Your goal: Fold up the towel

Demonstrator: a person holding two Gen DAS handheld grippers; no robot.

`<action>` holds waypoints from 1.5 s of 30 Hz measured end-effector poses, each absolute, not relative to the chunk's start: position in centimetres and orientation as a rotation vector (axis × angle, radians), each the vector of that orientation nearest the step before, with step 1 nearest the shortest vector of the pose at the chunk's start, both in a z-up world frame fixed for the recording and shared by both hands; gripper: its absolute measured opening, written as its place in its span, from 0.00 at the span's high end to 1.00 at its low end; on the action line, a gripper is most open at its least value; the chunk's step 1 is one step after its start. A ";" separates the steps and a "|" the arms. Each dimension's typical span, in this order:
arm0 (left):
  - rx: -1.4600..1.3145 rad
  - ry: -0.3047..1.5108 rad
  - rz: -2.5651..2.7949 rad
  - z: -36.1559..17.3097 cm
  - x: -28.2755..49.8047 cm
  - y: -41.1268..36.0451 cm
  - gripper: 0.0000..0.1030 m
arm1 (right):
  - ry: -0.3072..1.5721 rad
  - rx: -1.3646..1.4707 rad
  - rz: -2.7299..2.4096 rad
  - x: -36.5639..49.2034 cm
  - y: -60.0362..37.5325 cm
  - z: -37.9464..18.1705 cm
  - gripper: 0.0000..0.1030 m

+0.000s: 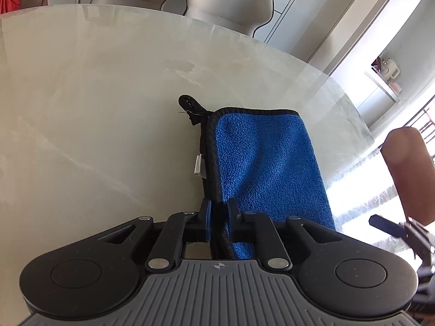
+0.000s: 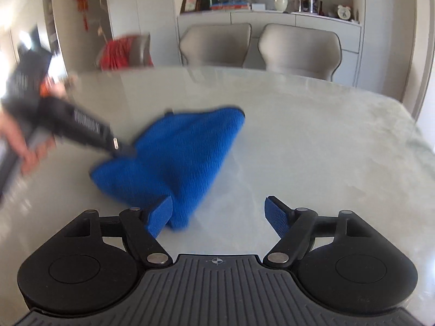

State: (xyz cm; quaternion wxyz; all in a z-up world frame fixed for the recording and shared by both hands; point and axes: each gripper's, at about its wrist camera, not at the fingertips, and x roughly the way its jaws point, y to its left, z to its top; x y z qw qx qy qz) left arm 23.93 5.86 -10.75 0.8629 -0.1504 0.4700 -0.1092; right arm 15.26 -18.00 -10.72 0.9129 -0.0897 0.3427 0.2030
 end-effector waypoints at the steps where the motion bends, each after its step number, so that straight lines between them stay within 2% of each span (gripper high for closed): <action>1: -0.309 0.988 -0.234 -10.8 24.0 5.9 0.86 | 0.710 -0.212 0.412 14.8 -17.6 -11.2 0.26; 5: -0.278 0.992 -0.244 -10.8 24.2 5.8 0.80 | 0.672 -0.257 0.420 13.8 -15.8 -11.5 0.26; 12: -0.258 0.992 -0.271 -10.7 24.3 6.1 0.80 | 0.598 -0.380 0.314 14.2 -12.1 -12.1 0.25; 17: -0.239 0.994 -0.296 -10.6 24.5 6.2 0.79 | 0.554 -0.447 0.192 14.0 -11.1 -13.0 0.13; 33: -0.203 1.000 -0.357 -10.4 24.6 6.6 0.78 | 0.508 -0.443 0.053 13.5 -11.0 -13.3 0.12; 38: -0.152 0.952 -0.342 -8.2 23.3 6.5 0.78 | 0.524 -0.450 0.073 13.4 -11.0 -13.3 0.12; 45: -0.223 0.855 -0.414 -5.4 20.5 4.6 0.69 | 0.526 -0.462 0.088 13.3 -10.9 -13.3 0.11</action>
